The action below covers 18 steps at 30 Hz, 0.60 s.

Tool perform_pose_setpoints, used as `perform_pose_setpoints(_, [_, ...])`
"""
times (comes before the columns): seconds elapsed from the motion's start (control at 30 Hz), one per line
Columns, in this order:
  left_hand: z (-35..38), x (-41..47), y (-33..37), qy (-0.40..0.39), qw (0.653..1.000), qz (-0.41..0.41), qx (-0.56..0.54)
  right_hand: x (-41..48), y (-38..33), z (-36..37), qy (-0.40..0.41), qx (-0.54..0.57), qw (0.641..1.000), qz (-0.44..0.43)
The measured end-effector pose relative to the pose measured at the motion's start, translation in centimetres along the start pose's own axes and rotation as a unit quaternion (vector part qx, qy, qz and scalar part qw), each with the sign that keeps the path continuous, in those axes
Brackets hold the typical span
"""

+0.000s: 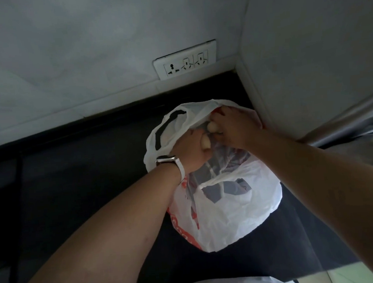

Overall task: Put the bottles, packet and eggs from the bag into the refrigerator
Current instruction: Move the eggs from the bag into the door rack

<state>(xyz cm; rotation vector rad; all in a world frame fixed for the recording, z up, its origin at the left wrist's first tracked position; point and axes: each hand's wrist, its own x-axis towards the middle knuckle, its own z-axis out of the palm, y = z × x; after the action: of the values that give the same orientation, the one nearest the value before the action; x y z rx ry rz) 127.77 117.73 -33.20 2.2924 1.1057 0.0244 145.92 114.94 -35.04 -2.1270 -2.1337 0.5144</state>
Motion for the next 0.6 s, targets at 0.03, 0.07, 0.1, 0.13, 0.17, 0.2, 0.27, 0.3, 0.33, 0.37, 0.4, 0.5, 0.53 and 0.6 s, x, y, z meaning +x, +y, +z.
perform_pose_setpoints(0.03, [0.0, 0.0, 0.1, -0.004, 1.0, -0.004, -0.005, 0.0, 0.0, 0.1, -0.006, -0.002, 1.0, 0.0])
perform_pose_setpoints(0.07, [0.1, 0.1, 0.0, -0.009, 1.0, -0.01, -0.01, 0.0, -0.1, 0.2, -0.009, -0.001, 1.0, 0.002])
perform_pose_setpoints(0.1, [0.3, 0.1, 0.0, -0.016, 1.0, -0.02, -0.013, -0.1, -0.1, 0.5, -0.009, 0.003, 1.0, 0.005])
perform_pose_setpoints(0.13, [0.5, 0.1, -0.1, -0.019, 0.999, -0.026, -0.015, -0.2, -0.1, 0.7, -0.007, 0.01, 1.0, 0.007])
perform_pose_setpoints(0.17, [0.6, 0.2, -0.2, -0.019, 0.999, -0.03, -0.013, -0.4, -0.1, 0.7, -0.005, 0.016, 1.0, 0.009])
perform_pose_setpoints(0.2, [0.8, 0.3, -0.2, -0.018, 0.999, -0.031, -0.011, -0.5, -0.1, 0.8, -0.003, 0.021, 1.0, 0.01])
perform_pose_setpoints(0.27, [1.1, 0.4, -0.2, -0.023, 0.999, -0.039, -0.006, -0.8, -0.1, 0.8, -0.003, 0.036, 0.999, 0.012])
perform_pose_setpoints(0.3, [1.1, 0.5, -0.1, -0.026, 0.999, -0.044, -0.003, -1.0, -0.2, 0.8, -0.005, 0.043, 0.999, 0.013])
perform_pose_setpoints(0.33, [1.1, 0.6, 0.0, -0.029, 0.998, -0.048, 0.0, -1.1, -0.2, 0.8, -0.005, 0.052, 0.999, 0.015])
perform_pose_setpoints(0.37, [1.1, 0.6, 0.2, -0.03, 0.998, -0.049, 0.002, -1.3, -0.2, 0.7, -0.004, 0.063, 0.998, 0.02])
perform_pose_setpoints(0.4, [1.1, 0.6, 0.3, -0.03, 0.998, -0.049, 0.001, -1.5, -0.2, 0.7, -0.001, 0.077, 0.997, 0.027])
perform_pose_setpoints(0.5, [0.9, 0.2, 0.6, -0.022, 0.997, -0.051, -0.043, -2.0, -0.2, 0.6, 0.021, 0.118, 0.991, 0.055])
perform_pose_setpoints(0.53, [0.6, -0.1, 0.8, -0.014, 0.996, -0.056, -0.068, -2.3, -0.1, 0.5, 0.032, 0.131, 0.989, 0.062])
perform_pose_setpoints(0.6, [0.1, -0.8, 1.3, 0.011, 0.991, -0.066, -0.116, -3.1, -0.2, 0.2, 0.049, 0.148, 0.985, 0.068])
